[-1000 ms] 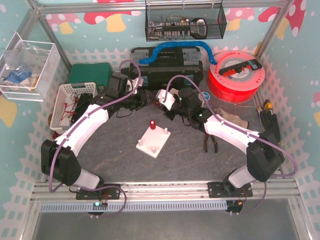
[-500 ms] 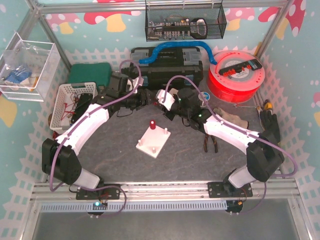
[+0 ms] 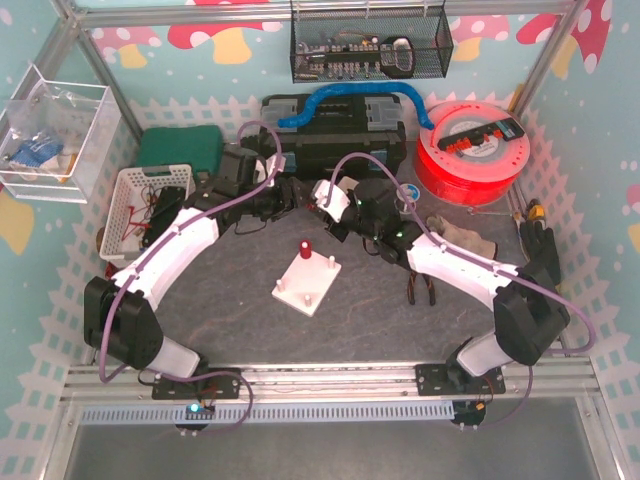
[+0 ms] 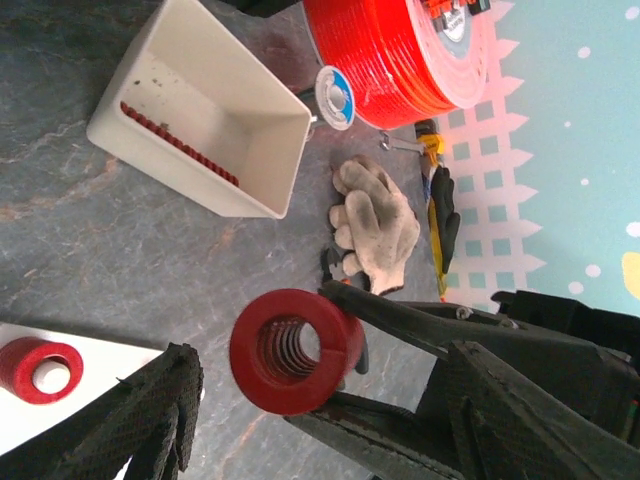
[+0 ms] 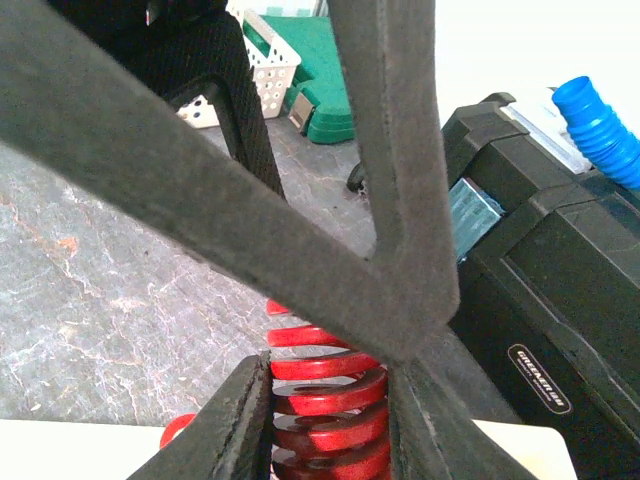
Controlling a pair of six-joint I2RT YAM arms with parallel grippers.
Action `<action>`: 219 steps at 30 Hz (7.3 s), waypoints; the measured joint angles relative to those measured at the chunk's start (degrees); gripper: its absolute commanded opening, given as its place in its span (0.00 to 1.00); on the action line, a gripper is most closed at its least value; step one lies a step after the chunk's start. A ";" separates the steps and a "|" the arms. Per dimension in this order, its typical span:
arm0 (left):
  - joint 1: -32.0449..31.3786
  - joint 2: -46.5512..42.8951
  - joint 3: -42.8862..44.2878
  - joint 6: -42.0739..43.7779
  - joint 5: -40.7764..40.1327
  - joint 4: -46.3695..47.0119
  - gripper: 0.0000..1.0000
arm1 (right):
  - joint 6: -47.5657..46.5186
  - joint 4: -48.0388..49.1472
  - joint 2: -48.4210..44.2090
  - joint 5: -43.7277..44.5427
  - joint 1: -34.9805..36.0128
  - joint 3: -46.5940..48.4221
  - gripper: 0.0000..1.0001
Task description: Install the large spring
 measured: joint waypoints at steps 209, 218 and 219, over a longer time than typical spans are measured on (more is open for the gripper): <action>-10.12 -15.15 -30.18 13.25 -39.76 4.48 0.99 | 21.35 -32.00 28.30 -3.54 -17.03 33.73 0.54; -10.12 -14.53 -29.00 13.20 -40.19 4.85 0.99 | 16.63 -32.92 29.73 -2.89 -16.22 29.46 0.50; -10.12 -14.34 -28.39 13.20 -40.19 4.87 0.99 | 16.52 -32.85 29.92 -2.73 -16.13 29.27 0.47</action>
